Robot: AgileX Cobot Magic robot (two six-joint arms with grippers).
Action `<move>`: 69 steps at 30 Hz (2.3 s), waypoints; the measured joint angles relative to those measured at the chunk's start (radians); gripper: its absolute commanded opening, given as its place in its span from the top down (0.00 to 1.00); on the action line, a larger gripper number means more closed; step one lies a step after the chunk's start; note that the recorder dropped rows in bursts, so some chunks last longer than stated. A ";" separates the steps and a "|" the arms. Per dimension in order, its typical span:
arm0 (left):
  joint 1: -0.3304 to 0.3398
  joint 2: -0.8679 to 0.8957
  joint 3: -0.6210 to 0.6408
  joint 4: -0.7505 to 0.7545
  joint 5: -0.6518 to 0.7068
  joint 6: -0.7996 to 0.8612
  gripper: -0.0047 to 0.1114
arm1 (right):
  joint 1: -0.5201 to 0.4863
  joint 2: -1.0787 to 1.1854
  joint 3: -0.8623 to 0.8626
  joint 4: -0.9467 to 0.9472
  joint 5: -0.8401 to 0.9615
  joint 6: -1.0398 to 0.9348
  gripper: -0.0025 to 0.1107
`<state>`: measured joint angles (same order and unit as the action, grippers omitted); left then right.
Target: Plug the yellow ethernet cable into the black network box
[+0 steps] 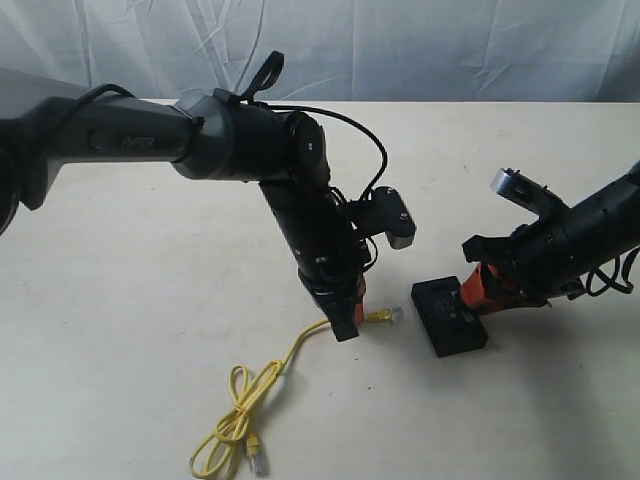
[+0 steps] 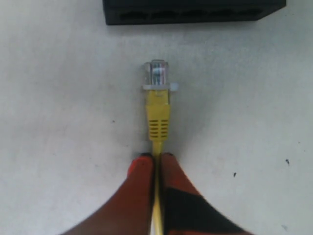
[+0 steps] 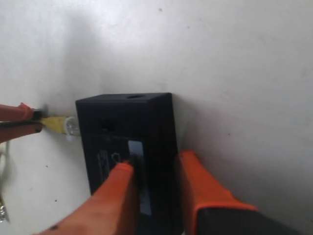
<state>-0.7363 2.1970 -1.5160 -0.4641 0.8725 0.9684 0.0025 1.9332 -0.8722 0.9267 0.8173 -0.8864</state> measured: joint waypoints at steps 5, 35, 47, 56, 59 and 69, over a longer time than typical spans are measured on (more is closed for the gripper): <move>0.000 0.000 0.000 -0.002 0.000 0.000 0.96 | 0.000 0.002 -0.002 0.013 0.013 0.000 0.97; 0.000 0.000 -0.023 -0.042 -0.003 0.034 0.96 | 0.000 0.002 -0.002 0.022 0.015 0.002 0.98; 0.000 0.000 -0.023 -0.034 -0.009 0.034 0.96 | 0.000 0.002 -0.002 0.022 0.015 0.002 0.98; 0.000 0.000 -0.023 -0.013 0.003 0.035 0.96 | 0.000 0.002 -0.002 0.022 0.015 0.002 0.98; 0.000 0.000 -0.023 -0.012 0.003 0.038 0.96 | 0.000 0.002 -0.002 0.022 0.015 0.004 0.98; 0.000 0.000 -0.023 -0.023 -0.017 0.056 0.96 | 0.000 0.002 -0.002 0.022 0.015 0.002 0.98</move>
<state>-0.7363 2.1970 -1.5395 -0.4866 0.8558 1.0240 0.0025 1.9349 -0.8739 0.9486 0.8325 -0.8843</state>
